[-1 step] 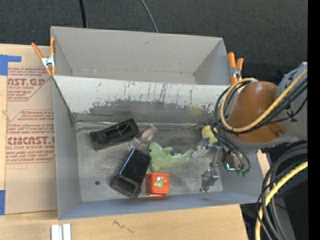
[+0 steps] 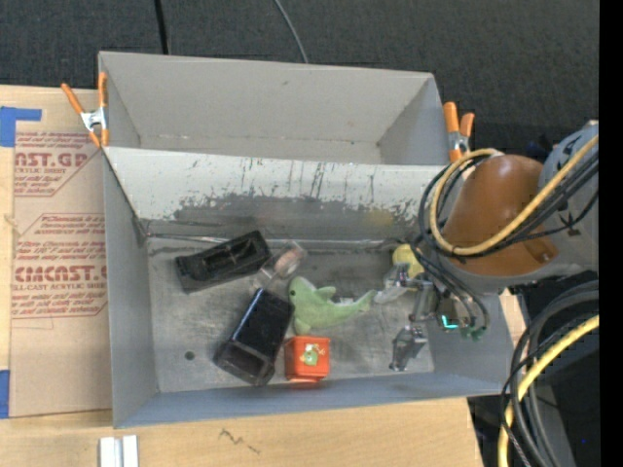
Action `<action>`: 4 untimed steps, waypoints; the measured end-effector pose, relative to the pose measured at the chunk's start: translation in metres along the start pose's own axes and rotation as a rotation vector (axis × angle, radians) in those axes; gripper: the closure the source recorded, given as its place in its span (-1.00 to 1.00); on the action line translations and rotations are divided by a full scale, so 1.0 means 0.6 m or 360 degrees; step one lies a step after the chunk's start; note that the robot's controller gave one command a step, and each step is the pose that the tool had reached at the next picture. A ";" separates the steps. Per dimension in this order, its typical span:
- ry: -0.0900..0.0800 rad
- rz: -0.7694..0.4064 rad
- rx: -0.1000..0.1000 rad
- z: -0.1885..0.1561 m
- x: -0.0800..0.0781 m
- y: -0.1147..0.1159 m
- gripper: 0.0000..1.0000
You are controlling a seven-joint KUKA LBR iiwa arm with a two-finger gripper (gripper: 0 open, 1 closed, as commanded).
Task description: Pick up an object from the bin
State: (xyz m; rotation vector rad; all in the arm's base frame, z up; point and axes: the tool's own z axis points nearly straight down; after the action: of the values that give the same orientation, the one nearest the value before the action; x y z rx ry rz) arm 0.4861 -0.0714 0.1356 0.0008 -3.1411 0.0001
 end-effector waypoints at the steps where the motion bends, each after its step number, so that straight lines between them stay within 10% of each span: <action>1: -0.0009 0.0103 0.0001 0.060 -0.026 0.076 -1.00; 2: 0.0000 0.0108 -0.0003 0.084 -0.029 0.110 -1.00; 3: -0.0002 -0.0033 0.0000 -0.029 -0.038 0.138 1.00; 4: -0.0002 -0.0033 0.0000 -0.029 -0.038 0.138 1.00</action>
Offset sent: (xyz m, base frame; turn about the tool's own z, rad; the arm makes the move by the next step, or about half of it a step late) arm 0.0293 0.0169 -0.0656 -0.3204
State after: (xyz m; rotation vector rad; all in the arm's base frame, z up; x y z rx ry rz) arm 0.5085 0.0116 0.1527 0.0331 -3.1422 0.0003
